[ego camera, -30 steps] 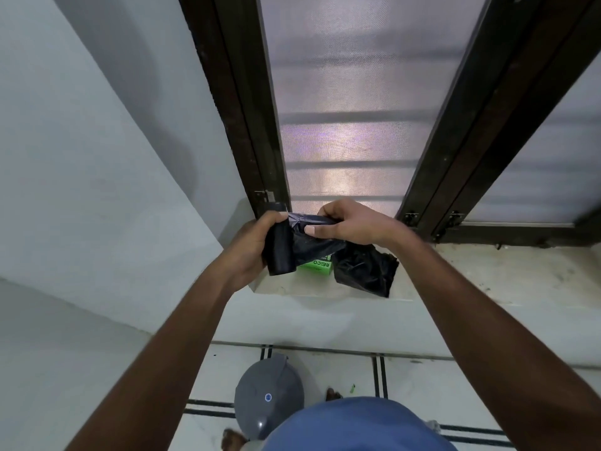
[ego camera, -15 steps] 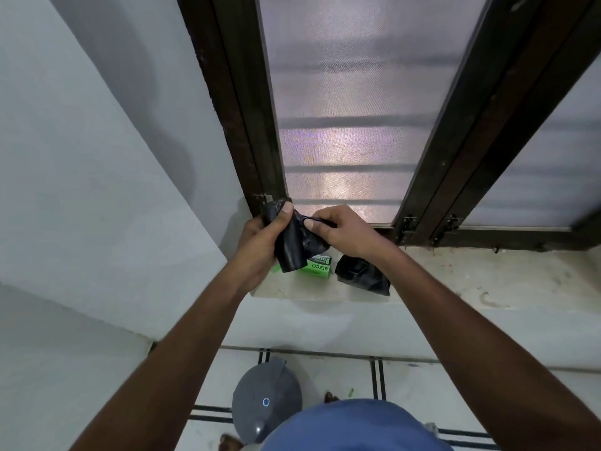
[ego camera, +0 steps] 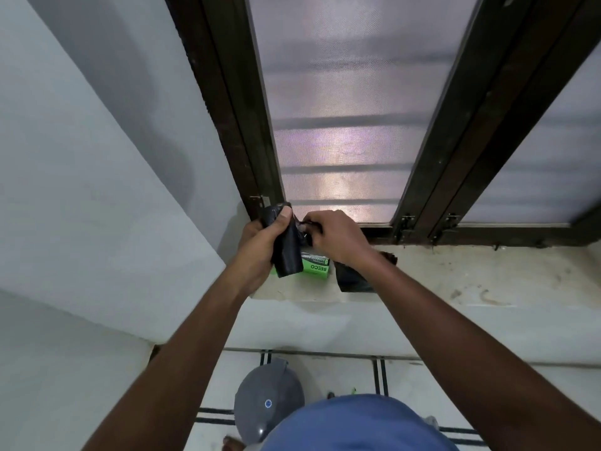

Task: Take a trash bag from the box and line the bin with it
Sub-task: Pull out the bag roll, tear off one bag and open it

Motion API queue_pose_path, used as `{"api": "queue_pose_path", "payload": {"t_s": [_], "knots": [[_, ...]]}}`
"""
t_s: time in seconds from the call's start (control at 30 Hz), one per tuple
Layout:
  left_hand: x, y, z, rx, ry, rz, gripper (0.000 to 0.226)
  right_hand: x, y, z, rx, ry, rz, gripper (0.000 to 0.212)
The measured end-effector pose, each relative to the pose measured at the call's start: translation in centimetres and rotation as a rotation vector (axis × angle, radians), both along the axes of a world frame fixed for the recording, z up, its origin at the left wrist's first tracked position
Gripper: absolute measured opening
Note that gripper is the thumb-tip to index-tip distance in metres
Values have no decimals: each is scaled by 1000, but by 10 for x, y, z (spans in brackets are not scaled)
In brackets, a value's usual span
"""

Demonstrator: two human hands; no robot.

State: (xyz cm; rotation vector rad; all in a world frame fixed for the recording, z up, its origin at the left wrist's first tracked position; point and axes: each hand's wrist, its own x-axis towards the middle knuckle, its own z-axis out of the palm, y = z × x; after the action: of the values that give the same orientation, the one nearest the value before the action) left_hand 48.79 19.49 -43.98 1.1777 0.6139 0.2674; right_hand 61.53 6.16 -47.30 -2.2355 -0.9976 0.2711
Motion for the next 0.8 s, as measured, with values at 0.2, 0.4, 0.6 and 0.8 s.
{"api": "queue_pose_path", "payload": {"t_s": [0.2, 0.4, 0.6, 0.8], "knots": [[-4, 4, 4, -30, -38, -59, 51, 11, -1, -14, -144, -4, -99, 22], [-5, 14, 0, 236, 133, -34, 44, 19, -11, -13, -193, 274, -58, 31], [-11, 36, 4, 328, 352, -208, 36, 33, -38, 8, -191, 690, 49, 61], [-9, 29, 4, 162, 339, -573, 67, 15, -22, 19, 30, 701, 0, 36]]}}
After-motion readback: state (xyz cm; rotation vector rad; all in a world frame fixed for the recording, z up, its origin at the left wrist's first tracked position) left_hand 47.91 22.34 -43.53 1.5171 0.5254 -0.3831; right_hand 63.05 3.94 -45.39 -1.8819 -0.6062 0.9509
